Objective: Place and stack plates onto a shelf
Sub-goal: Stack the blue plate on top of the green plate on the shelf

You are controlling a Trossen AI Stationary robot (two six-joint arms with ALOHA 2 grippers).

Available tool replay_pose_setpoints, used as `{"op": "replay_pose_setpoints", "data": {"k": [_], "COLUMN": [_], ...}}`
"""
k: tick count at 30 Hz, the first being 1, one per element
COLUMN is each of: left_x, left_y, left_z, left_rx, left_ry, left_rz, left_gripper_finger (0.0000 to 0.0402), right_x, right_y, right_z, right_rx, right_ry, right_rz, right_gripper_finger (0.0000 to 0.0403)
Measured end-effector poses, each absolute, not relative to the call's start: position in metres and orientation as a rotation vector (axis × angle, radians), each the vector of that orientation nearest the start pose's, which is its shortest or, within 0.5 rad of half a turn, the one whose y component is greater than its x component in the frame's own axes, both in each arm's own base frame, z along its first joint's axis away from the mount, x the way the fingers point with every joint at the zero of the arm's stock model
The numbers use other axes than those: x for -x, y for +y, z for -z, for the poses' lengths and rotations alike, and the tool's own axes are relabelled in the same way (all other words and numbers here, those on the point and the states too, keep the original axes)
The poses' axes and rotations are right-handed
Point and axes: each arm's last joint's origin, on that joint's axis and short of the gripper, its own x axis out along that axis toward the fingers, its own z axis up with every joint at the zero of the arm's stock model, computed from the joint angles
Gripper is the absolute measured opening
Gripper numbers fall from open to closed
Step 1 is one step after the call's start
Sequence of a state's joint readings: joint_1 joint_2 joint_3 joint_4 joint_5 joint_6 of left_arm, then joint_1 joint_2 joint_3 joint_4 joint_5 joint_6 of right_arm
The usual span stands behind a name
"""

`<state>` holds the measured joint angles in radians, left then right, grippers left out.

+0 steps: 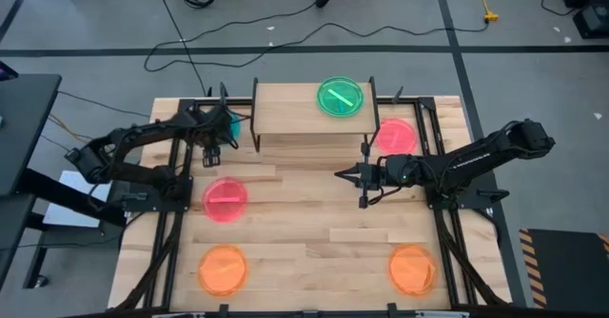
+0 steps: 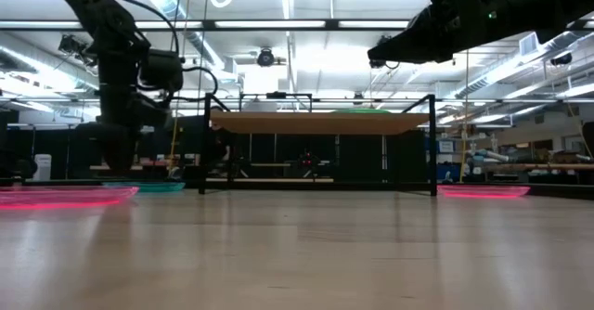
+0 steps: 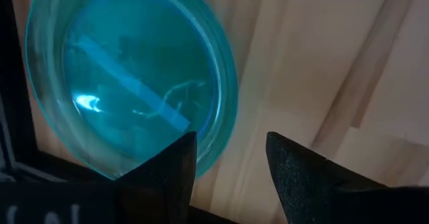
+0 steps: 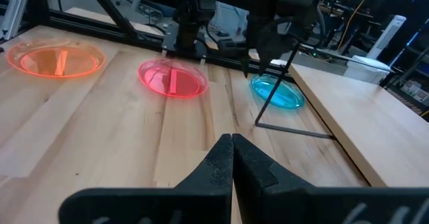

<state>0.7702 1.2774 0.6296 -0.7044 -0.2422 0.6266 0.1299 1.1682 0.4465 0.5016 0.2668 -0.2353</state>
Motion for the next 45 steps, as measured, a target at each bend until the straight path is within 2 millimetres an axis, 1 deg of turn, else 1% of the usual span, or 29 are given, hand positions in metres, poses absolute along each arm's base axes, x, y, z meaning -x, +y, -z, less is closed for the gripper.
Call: {"op": "replay_pose_setpoints", "data": {"k": [4,7,11,16,19,25,28,38,45], "left_x": [-0.132,-0.132,-0.135,-0.137,-0.138,-0.138,-0.138,-0.14,-0.147], "left_y": [0.145,0.147,0.151,0.157,0.158,0.16,0.161,0.162,0.16], "left_z": [-0.162,-0.157,-0.149,-0.145,-0.144,-0.145,-0.145,-0.144,-0.132], "left_rx": [-0.081,-0.07,-0.09,-0.13,-0.131,-0.135,-0.133,-0.128,-0.135], "left_ry": [1.528,1.547,1.583,1.592,1.598,1.592,1.589,1.562,1.595], "left_rz": [-0.387,-0.37,-0.347,-0.357,-0.349,-0.362,-0.367,-0.37,-0.315], "left_gripper_finger": [0.0187,0.0187,0.0187,0.0186,0.0174,0.0135,0.0125,0.0124,0.0124], "right_x": [-0.233,-0.233,-0.233,-0.233,-0.233,-0.233,-0.233,-0.233,-0.233], "right_y": [0.023,0.023,0.023,0.023,0.023,0.023,0.023,0.024,0.024], "right_z": [-0.209,-0.209,-0.209,-0.209,-0.209,-0.209,-0.21,-0.211,-0.211], "right_rx": [0.28,0.28,0.279,0.279,0.283,0.286,0.284,0.286,0.286], "right_ry": [0.231,0.228,0.224,0.224,0.224,0.224,0.219,0.199,0.198], "right_rz": [0.107,0.107,0.104,0.103,0.101,0.1,0.087,0.067,0.061], "right_gripper_finger": [0.0009,0.0009,0.0009,0.0009,0.0009,0.0009,0.0009,0.0009,0.0009]}}
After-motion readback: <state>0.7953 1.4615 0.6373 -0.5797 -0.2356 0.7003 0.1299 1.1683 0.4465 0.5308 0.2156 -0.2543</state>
